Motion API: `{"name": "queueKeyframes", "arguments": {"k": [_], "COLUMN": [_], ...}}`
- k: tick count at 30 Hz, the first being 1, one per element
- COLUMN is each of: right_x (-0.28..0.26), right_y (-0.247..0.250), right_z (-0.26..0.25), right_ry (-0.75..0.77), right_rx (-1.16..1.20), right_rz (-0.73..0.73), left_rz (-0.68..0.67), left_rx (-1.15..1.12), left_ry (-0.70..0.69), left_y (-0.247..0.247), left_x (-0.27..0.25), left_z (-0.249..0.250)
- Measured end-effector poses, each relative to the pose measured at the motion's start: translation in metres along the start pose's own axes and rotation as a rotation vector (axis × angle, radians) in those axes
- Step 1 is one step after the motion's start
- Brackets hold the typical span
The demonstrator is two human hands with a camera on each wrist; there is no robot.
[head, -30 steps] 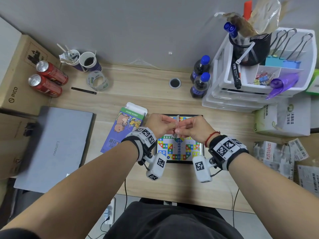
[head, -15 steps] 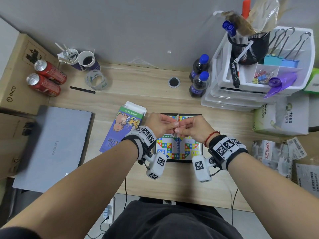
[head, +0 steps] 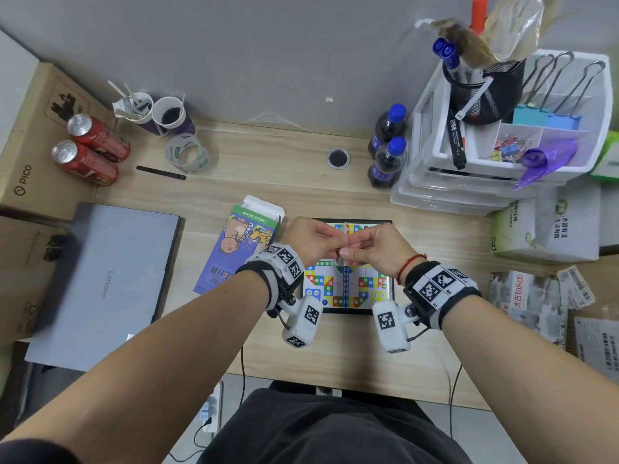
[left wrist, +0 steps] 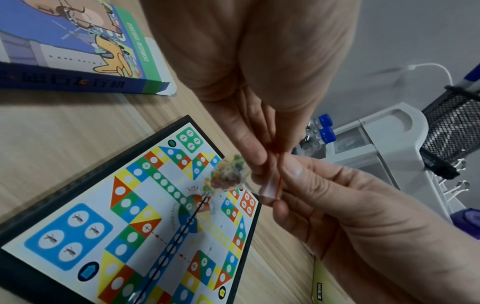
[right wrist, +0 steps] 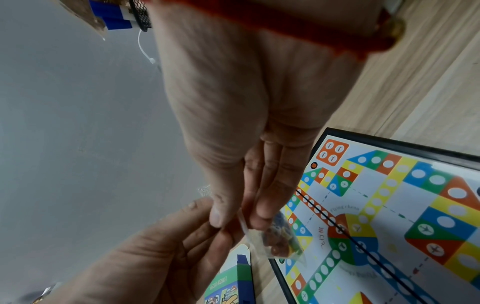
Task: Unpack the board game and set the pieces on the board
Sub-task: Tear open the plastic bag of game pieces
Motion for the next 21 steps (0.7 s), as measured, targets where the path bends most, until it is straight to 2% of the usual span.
{"name": "queueKeyframes", "arguments": {"k": [5,12,17,21], "right_x": [-0.002,-0.004,-0.006,-0.006], "right_y": [-0.001,0.003,0.003,0.001], "right_z": [-0.002,-0.004,-0.009,-0.011], "right_ry": [0.006,-0.021,-0.029,-0.040], "right_rx": [-0.013,-0.085,-0.249,-0.271], "right_rz": [-0.001,0.042,0.132,0.149], "left_rz": [0.083,0.043,0.074,0.094], "left_rx": [0.115,0.076,0.177,0.257], "left_ry": [-0.003,0.019,0.010,0.005], "left_y": [-0.004,-0.008,-0.009,-0.010], "left_x": [0.000,-0.007,-0.005,-0.005], "left_z": [0.003,0.009,0.007,0.006]}}
Point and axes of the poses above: each hand's wrist, its own x-axis towards the middle knuckle, its own y-axis out of the back of the hand, z = x × y, the point moved 2 cm from there along x, towards the middle knuckle, and after that the axes turned 14 degrees about -x, right-handed, at the moved point
